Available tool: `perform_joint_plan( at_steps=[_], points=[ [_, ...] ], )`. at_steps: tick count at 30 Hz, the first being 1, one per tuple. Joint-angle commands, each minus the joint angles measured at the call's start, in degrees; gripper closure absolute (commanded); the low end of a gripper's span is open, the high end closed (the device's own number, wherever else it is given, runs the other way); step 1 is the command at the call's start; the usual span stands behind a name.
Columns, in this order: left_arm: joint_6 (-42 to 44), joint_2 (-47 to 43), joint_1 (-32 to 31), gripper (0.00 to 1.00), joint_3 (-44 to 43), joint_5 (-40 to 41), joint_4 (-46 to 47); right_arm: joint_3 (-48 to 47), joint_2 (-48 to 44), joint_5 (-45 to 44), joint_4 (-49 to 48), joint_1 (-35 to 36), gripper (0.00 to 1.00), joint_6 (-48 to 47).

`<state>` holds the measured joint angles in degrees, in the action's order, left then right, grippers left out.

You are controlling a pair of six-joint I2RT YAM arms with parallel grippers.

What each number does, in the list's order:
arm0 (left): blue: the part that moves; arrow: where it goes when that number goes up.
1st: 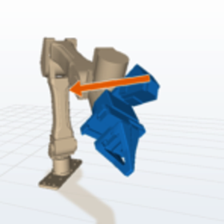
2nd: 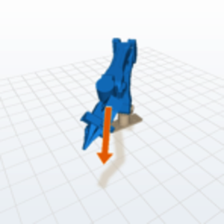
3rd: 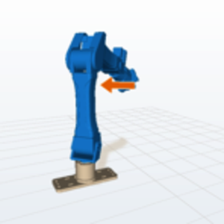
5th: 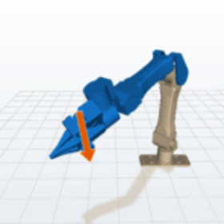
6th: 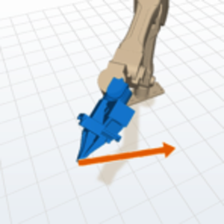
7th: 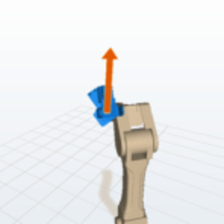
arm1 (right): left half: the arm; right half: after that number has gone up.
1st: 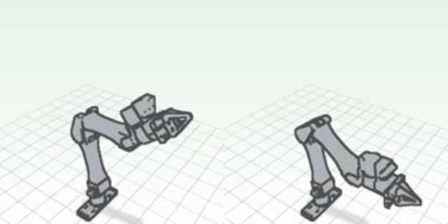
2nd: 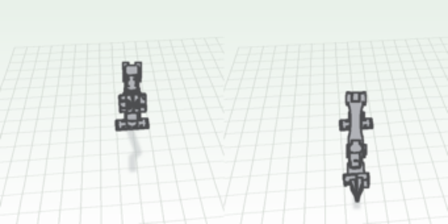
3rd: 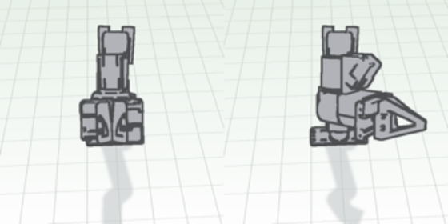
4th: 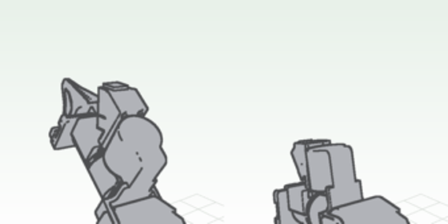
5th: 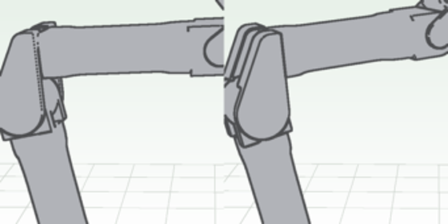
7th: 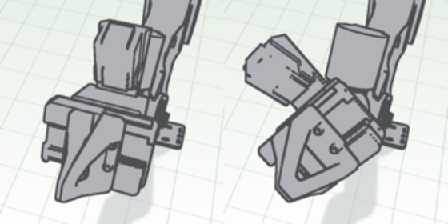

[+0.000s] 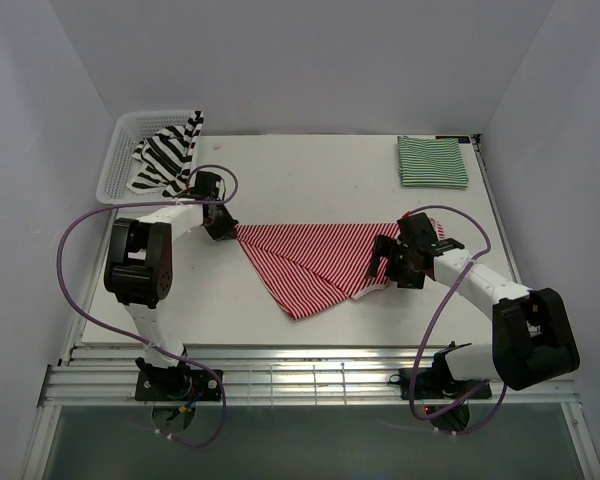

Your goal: Fold and stack the tank tops

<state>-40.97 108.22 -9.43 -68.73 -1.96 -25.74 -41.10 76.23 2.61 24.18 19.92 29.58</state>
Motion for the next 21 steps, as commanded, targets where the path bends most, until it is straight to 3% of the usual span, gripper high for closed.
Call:
perform_joint_plan(
  at_steps=[1, 6, 13, 16, 17, 20, 21],
  points=[
    [1.15, -0.03, 0.03, 0.99, -1.49, 1.08, -0.63, 0.67, 0.15, 0.55, -3.00, 0.29, 0.01, 0.56],
    [1.51, -1.52, 0.03, 1.00, -0.97, 1.08, -0.28, 1.46, 0.33, 1.34, -4.76, 0.56, 0.00, 1.09],
    [1.16, -5.65, 0.03, 1.00, -0.09, 1.08, -1.94, 1.29, 1.99, 1.96, -6.87, 0.99, 0.12, 1.97],
    [1.07, -6.01, 0.11, 1.00, -1.75, 1.08, -4.49, 0.76, 2.70, 1.96, -7.22, 1.08, 0.31, 2.41],
    [1.07, -5.92, 0.11, 1.00, -2.28, 3.08, -5.37, 0.67, 2.79, 1.52, -7.05, 1.08, 0.45, 2.50],
    [0.89, -6.27, 0.03, 1.00, -3.34, 3.89, -7.13, 0.06, 2.18, -0.05, -5.73, 1.17, 0.74, 2.76],
    [0.89, -6.45, 0.03, 1.00, -3.43, 3.54, -7.31, -0.20, 1.82, -0.24, -5.12, 1.17, 0.79, 2.76]
  ],
)
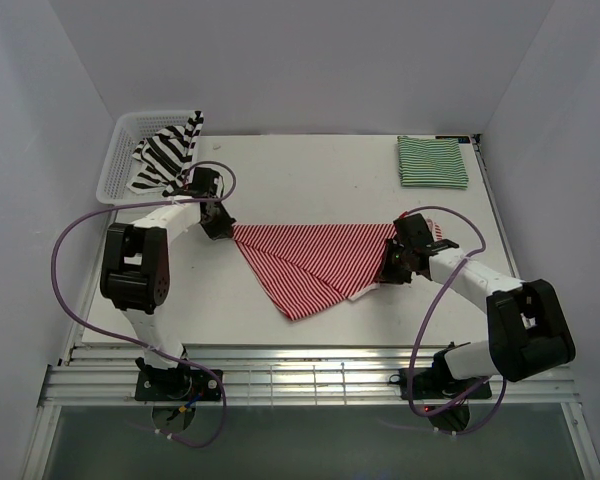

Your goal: Fold and stack the tank tops

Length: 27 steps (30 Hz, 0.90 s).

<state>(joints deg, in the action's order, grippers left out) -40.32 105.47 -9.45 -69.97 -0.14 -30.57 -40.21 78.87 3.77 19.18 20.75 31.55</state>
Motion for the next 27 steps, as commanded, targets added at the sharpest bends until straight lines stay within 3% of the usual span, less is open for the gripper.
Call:
perform_joint_plan(
  at_steps=[1, 2, 13, 27],
  points=[
    [0.24, -3.87, 0.14, 1.00, -2.27, 1.46, -2.57, -1.80, -1.61, -1.66, 0.33, 0.34, 0.82, 0.62],
    [0.24, -4.39, 0.05, 1.00, -2.27, 1.29, -2.65, -2.07, -2.05, -1.92, 0.77, 0.34, 0.92, 0.44],
    [0.24, -9.13, 0.05, 1.00, -2.71, -1.79, -2.39, -6.98, -7.67, -3.06, 4.36, 0.34, 0.92, -2.89],
    [0.94, -32.25, 0.14, 1.00, -14.55, 2.07, -2.04, -34.83, -22.17, -6.50, 20.36, -0.71, 0.92, -15.55]
  ],
)
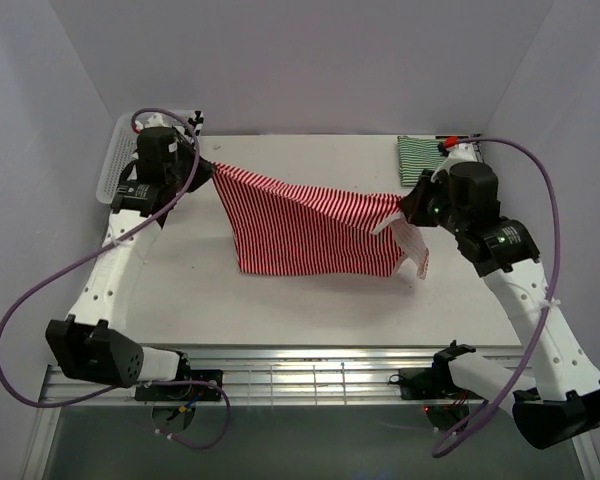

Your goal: Fold and stack the tank tops

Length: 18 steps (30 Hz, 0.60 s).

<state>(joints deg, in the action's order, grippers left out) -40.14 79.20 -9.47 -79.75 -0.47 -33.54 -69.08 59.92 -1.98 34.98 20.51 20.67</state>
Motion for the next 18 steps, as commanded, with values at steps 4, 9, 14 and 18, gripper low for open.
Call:
perform_joint_plan(
  at_steps=[4, 9, 14, 18],
  points=[
    [2.17, -11.07, 0.07, 1.00, -10.67, 1.79, 0.93, -16.85, -5.25, 0.74, 8.60, -0.39, 0.92, -7.04],
    [2.08, -14.51, 0.07, 1.00, -13.59, 1.61, 0.49, -22.67, -5.35, 3.82, 10.28, -0.47, 0.92, -9.76],
    [2.08, -10.30, 0.16, 1.00, -15.26, 1.09, 0.75, -24.17, -0.61, 6.37, 10.02, -0.47, 0.92, -12.05],
    [3.13, -1.00, 0.25, 1.00, -19.73, 1.52, 1.81, -28.90, 10.18, 8.21, 8.54, -2.66, 0.92, -14.16]
  ],
)
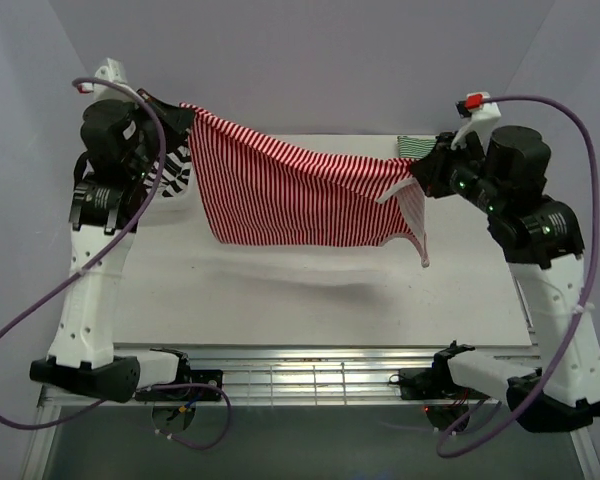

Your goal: Fold and stack the tank tops

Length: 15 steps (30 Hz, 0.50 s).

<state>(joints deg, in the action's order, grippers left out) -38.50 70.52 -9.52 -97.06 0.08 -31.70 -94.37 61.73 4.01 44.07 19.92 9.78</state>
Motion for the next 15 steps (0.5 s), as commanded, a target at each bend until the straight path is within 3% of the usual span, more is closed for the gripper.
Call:
perform_joint_plan(
  at_steps=[1, 3, 6, 7, 10, 12, 15],
  points=[
    [1.93, 10.14, 0.55, 1.00, -4.09, 0.80, -0.11, -4.76, 10.49, 4.14, -1.44, -3.21, 0.92, -4.15],
    [2.81, 18.31, 1.77, 1.00, -10.65, -0.59, -0.29, -8.36, 17.58, 10.82, -2.58, -7.85, 0.92, -4.59],
    [2.99, 29.82, 4.58, 1.00, -21.03, -5.77, -1.60, -21.69, 28.74, 17.51, -2.24, -12.69, 0.92, -6.88],
    [2.73, 32.72, 5.47, 1.00, -29.86, -9.44, -2.22, -30.87, 31.49, 19.09, -1.11, -13.67, 0.92, -7.05],
    [1.33, 40.39, 7.32, 1.00, -44.22, -13.95, -4.24, -42.71, 38.89, 28.83, -0.83, -17.98, 0.92, -5.57],
    [1.41, 38.92, 7.67, 1.00, -44.45, -14.75, -1.80, -43.46, 38.03, 30.35, -3.02, -19.21, 0.92, -4.77],
    [2.02, 30.42, 7.67, 1.00, -32.53, -14.49, 4.36, -32.93, 32.60, 31.76, -7.07, -21.76, 0.92, -6.43]
  ],
)
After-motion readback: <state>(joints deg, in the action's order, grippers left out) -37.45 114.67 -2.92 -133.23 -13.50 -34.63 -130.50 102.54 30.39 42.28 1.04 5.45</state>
